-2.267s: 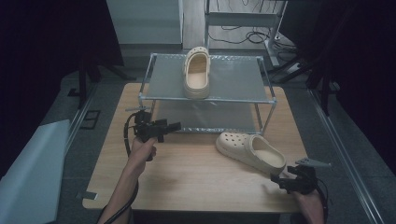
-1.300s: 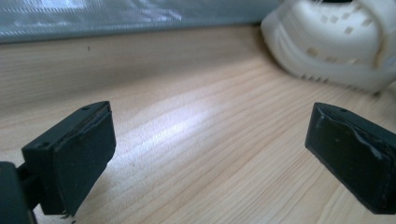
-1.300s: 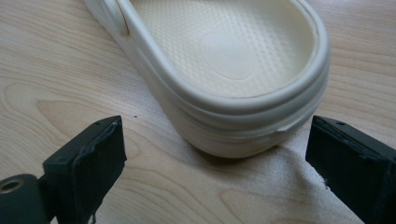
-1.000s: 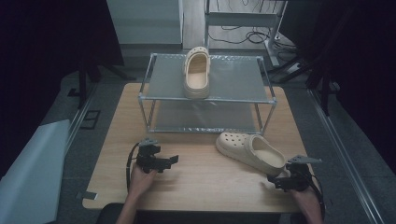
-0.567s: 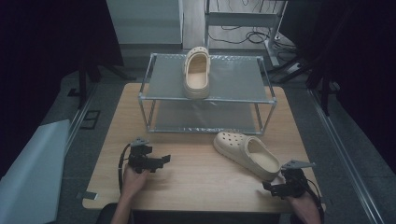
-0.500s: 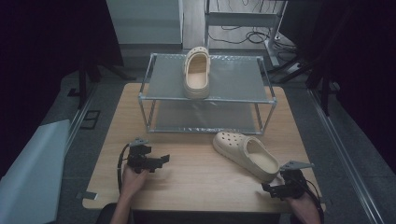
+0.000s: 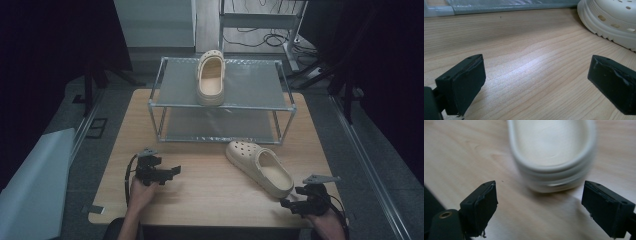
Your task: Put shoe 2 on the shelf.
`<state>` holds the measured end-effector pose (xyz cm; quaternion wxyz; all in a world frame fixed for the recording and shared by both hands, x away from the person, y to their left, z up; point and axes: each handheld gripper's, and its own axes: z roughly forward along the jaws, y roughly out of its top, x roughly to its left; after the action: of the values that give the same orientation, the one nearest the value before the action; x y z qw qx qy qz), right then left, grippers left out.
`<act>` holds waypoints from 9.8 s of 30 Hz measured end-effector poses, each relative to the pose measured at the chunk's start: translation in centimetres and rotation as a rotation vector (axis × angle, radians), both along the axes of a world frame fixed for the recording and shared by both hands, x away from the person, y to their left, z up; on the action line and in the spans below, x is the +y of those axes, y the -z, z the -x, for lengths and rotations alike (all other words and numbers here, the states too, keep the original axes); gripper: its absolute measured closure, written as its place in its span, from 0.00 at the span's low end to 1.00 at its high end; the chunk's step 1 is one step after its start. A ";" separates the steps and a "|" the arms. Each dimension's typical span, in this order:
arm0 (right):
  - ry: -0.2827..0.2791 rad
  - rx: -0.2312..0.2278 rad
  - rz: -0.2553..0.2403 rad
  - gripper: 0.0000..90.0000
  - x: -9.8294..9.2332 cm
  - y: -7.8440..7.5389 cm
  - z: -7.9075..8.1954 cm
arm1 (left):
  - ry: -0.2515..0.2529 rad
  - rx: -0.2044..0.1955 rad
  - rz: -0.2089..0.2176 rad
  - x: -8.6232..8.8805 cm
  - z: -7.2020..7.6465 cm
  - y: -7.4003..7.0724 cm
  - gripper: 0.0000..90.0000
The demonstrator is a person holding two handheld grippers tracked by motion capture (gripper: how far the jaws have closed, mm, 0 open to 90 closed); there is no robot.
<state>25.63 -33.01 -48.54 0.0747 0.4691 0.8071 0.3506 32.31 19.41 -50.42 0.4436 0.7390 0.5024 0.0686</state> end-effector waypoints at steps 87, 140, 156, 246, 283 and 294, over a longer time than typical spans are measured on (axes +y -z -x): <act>0.114 0.313 -0.562 0.83 -0.3 -5.0 -9.4 | 0.068 0.014 -0.091 -2.2 -0.5 1.0 0.01; 0.369 0.239 -0.845 0.83 4.9 -16.0 -18.1 | 0.093 -0.003 -0.166 -2.8 -0.3 1.0 0.00; 0.506 0.158 -0.722 0.83 7.6 -18.2 -23.6 | 0.100 -0.002 -0.159 -2.9 -0.3 1.0 0.00; 0.168 -0.056 -0.589 0.23 9.8 -16.8 -23.9 | 0.137 0.013 -0.144 -3.7 -0.5 1.3 0.00; 0.001 0.042 -0.704 0.08 5.8 -14.0 -17.0 | 0.137 0.016 -0.149 -3.6 -0.5 1.4 0.00; -0.005 0.059 -0.674 0.08 4.2 -11.6 -14.9 | 0.137 0.016 -0.144 -3.7 -0.4 1.4 0.00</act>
<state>40.56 -28.77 -36.93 -0.1091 0.4755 0.6486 0.5842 32.73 15.70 -51.87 0.3890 0.8021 0.4479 0.0679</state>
